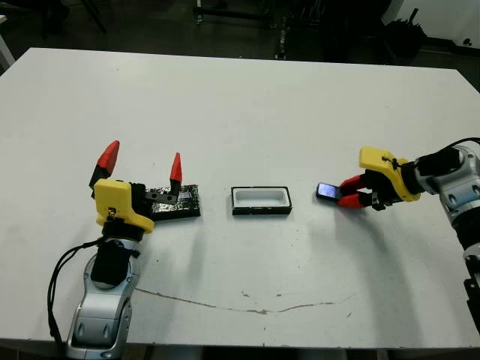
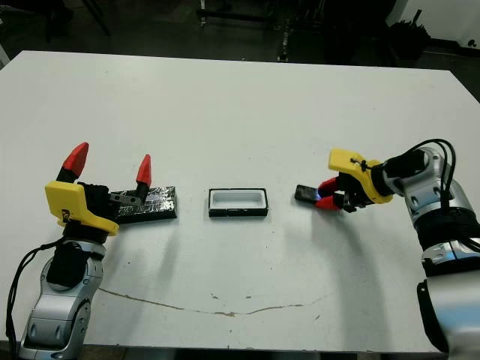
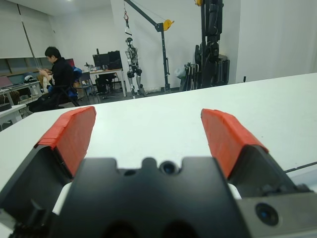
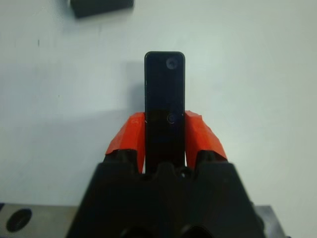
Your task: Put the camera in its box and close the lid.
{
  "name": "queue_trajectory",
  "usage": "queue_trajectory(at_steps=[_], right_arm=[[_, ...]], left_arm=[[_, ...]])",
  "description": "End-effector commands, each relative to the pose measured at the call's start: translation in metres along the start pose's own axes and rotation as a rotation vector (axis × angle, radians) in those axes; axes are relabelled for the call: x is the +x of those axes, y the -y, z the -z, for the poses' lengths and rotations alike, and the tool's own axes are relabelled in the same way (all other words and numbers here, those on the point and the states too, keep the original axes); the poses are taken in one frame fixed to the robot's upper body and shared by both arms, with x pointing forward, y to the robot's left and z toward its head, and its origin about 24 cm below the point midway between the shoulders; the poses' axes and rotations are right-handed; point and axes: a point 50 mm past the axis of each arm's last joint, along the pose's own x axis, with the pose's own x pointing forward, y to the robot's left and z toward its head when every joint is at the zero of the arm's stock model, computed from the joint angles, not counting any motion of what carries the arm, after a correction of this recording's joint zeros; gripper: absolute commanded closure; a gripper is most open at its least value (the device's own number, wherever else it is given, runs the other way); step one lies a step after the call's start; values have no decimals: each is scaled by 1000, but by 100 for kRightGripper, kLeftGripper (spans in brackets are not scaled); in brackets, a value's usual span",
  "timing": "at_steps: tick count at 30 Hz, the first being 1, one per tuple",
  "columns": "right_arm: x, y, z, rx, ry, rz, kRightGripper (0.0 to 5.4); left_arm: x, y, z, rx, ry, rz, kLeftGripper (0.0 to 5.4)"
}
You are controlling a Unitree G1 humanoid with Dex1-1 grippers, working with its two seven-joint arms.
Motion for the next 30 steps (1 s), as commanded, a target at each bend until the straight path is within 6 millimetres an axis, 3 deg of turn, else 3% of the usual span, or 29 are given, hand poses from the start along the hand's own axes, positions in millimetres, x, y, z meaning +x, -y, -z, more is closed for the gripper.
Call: queue_trajectory(at_steps=[1, 14, 30], right_arm=[[-4, 10, -21, -55, 47, 23, 373], [8, 20, -64, 57, 172, -106, 373], [56, -1, -90, -19, 238, -243, 373]], left_arm=[[-1, -1, 1, 2, -11, -2, 0], [-1, -1, 2, 0, -10, -1, 0], [0, -1, 0, 9, -10, 1, 0]])
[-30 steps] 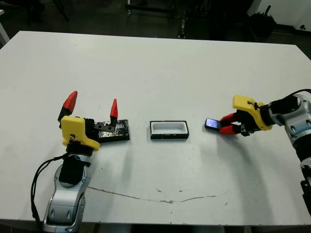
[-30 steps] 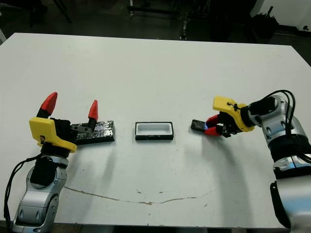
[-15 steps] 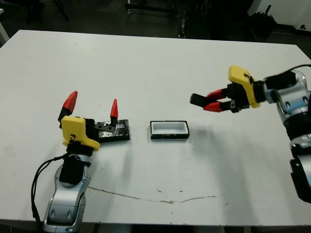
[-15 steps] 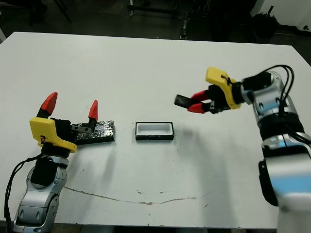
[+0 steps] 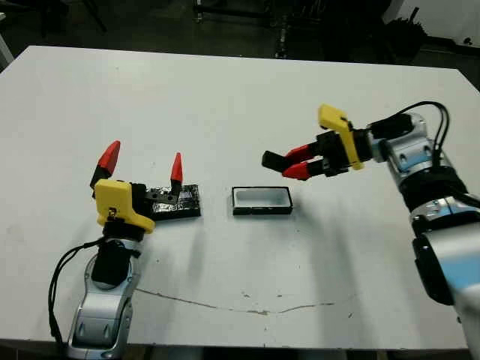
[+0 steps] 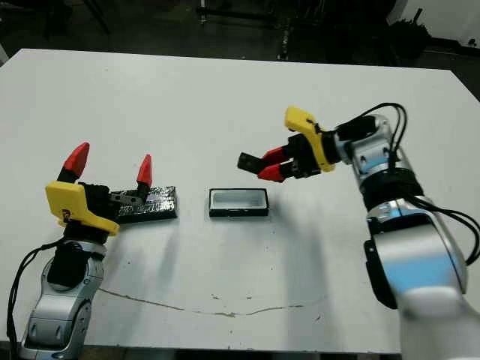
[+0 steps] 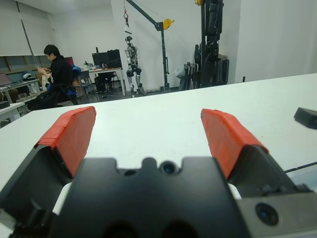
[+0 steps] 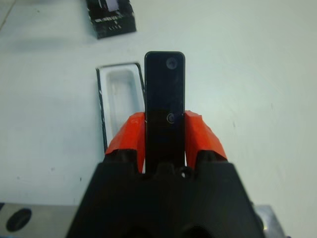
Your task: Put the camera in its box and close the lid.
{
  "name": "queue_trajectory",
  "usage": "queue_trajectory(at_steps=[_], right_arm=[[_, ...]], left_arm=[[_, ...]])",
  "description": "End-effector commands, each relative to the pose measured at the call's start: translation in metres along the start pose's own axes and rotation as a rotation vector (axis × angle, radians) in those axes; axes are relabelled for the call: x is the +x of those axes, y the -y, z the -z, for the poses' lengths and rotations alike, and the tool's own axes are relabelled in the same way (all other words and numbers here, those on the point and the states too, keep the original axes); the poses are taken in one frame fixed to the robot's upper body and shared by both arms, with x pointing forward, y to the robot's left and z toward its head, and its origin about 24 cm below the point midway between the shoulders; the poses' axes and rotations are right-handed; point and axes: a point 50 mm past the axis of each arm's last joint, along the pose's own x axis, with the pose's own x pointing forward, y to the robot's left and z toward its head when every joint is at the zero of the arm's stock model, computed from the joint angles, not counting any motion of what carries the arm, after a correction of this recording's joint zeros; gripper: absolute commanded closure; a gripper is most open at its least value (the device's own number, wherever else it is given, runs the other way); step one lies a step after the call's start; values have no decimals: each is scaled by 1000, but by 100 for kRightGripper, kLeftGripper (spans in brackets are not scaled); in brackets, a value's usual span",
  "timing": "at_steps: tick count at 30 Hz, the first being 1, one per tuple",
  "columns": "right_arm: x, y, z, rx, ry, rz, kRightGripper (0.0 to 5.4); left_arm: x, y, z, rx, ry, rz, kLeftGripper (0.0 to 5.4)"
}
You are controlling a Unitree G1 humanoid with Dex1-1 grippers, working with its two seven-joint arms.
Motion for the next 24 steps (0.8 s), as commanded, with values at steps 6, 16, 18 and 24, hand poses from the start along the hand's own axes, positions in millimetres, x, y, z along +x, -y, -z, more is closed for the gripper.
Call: queue_trajectory(at_steps=[6, 16, 18, 24], right_arm=[[14, -7, -5, 9, -9, -53, 373], [20, -14, -5, 2, -37, -72, 373], [23, -15, -3, 11, -43, -88, 373], [29, -18, 3, 32, -72, -97, 373]], left_arm=[[0, -1, 0, 13, -8, 1, 0], [0, -2, 0, 16, -12, 4, 0], [0, -2, 0, 23, -11, 2, 0], [0, -1, 1, 12, -11, 1, 0]])
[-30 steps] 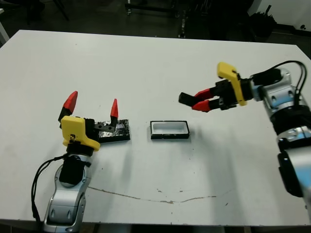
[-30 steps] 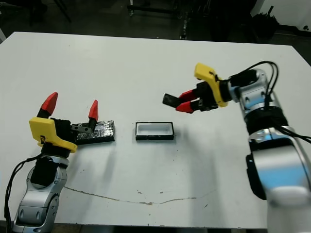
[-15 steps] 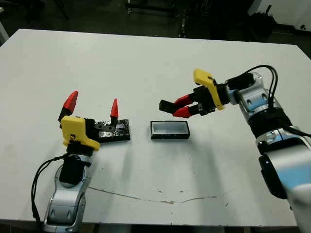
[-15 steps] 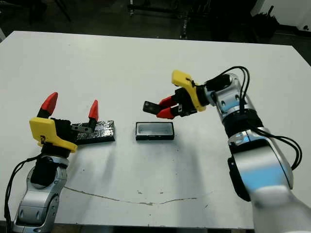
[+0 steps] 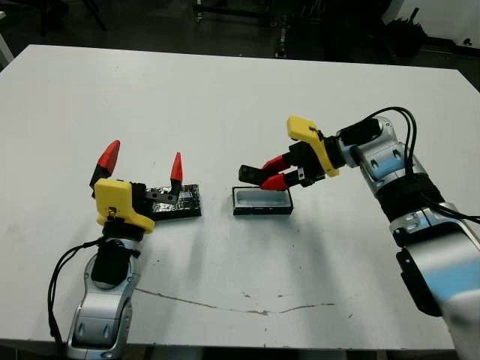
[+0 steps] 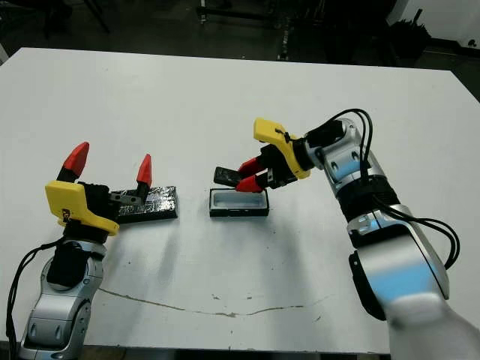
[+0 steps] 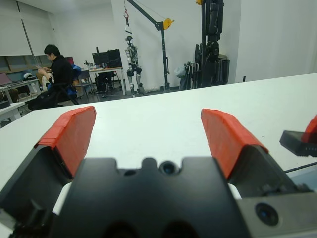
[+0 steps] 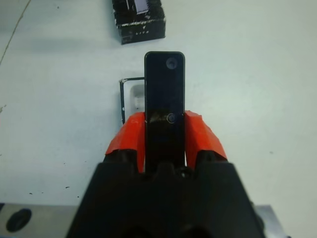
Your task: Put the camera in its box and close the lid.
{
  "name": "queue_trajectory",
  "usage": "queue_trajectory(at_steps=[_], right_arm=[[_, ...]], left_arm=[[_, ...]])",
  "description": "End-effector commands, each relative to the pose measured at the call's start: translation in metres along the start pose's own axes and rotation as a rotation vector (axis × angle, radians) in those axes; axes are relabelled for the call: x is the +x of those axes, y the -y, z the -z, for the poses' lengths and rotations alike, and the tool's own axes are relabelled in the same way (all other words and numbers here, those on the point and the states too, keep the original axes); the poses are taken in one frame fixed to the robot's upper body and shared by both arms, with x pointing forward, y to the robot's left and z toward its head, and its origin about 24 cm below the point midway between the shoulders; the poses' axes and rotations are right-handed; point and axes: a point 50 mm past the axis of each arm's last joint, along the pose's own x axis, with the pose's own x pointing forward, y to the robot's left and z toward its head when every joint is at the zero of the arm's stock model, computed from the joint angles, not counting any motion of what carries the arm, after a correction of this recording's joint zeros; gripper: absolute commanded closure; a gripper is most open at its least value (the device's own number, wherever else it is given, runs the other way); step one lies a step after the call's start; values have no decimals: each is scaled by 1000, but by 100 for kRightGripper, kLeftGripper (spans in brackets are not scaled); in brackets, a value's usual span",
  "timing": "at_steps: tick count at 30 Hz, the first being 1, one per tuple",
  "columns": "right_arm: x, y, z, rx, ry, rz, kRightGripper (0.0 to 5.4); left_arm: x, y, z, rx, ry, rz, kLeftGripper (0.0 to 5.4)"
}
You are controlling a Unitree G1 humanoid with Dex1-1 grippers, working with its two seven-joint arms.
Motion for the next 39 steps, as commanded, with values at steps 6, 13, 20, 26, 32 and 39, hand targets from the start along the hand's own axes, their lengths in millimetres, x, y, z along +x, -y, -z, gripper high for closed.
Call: queue_trajectory(at_steps=[6, 13, 20, 26, 32, 39], right_arm=[[9, -4, 14, 59, -14, -18, 373], [13, -6, 18, 35, -20, -8, 373], [14, -9, 25, 61, -7, -21, 373], [8, -9, 30, 58, -28, -14, 373], [-2, -7, 34, 55, -65, -7, 373], [-7, -7, 45, 94, -93, -14, 373]], left_arm=[[-1, -1, 1, 6, -9, 6, 0], [-2, -1, 1, 10, -18, -3, 0], [-2, -2, 1, 12, -15, -3, 0], [-2, -2, 2, 9, -9, 0, 0], [-1, -1, 2, 5, -12, -2, 0], [-2, -2, 2, 12, -10, -3, 0]])
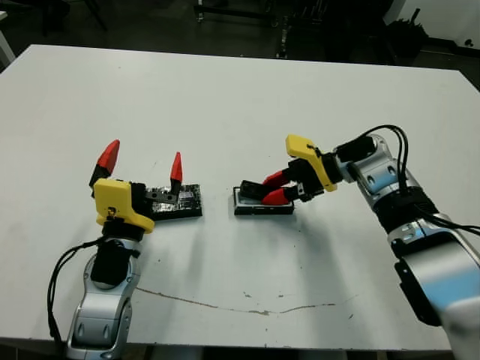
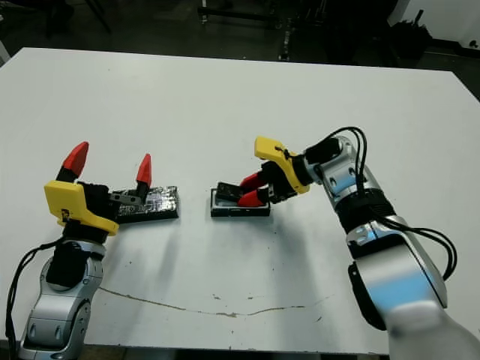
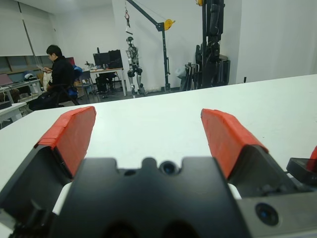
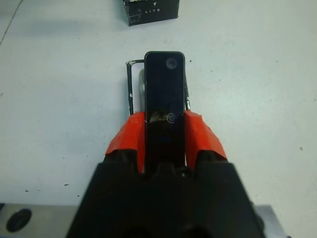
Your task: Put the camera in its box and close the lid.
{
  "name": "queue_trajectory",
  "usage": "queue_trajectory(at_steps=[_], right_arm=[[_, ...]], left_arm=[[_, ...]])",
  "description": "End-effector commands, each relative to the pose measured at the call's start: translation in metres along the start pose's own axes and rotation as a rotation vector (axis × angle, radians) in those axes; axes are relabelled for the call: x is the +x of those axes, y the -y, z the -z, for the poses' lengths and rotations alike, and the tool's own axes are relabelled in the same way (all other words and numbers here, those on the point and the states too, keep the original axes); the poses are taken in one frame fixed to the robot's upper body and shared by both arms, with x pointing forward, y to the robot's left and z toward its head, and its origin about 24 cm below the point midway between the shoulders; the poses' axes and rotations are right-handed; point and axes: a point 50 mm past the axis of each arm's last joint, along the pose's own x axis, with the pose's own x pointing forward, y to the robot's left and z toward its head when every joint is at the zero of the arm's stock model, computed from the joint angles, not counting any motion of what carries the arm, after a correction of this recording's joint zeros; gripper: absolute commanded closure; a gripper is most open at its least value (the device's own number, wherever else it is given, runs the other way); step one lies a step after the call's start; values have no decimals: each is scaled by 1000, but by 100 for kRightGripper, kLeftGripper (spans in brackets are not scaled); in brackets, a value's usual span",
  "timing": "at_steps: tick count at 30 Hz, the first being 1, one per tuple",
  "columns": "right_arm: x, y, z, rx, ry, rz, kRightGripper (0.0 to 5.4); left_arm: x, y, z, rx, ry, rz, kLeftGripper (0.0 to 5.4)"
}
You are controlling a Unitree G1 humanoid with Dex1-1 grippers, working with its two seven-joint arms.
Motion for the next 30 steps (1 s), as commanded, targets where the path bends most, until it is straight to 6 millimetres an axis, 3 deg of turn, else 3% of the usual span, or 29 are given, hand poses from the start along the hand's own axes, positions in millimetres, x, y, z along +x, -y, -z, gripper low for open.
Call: queue_trajectory(at_steps=[1, 15, 23, 30], right_arm=[[-13, -2, 25, 78, -91, 5, 373], [-13, -1, 32, 118, -141, 3, 373], [-12, 0, 28, 45, -151, 25, 373], [-15, 1, 25, 36, -121, 28, 278]], left_arm=[[-1, -2, 3, 18, -16, -3, 0], [-2, -2, 3, 25, -14, -6, 0], [-3, -2, 4, 10, -27, -3, 0], [-3, -1, 5, 23, -19, -2, 0]])
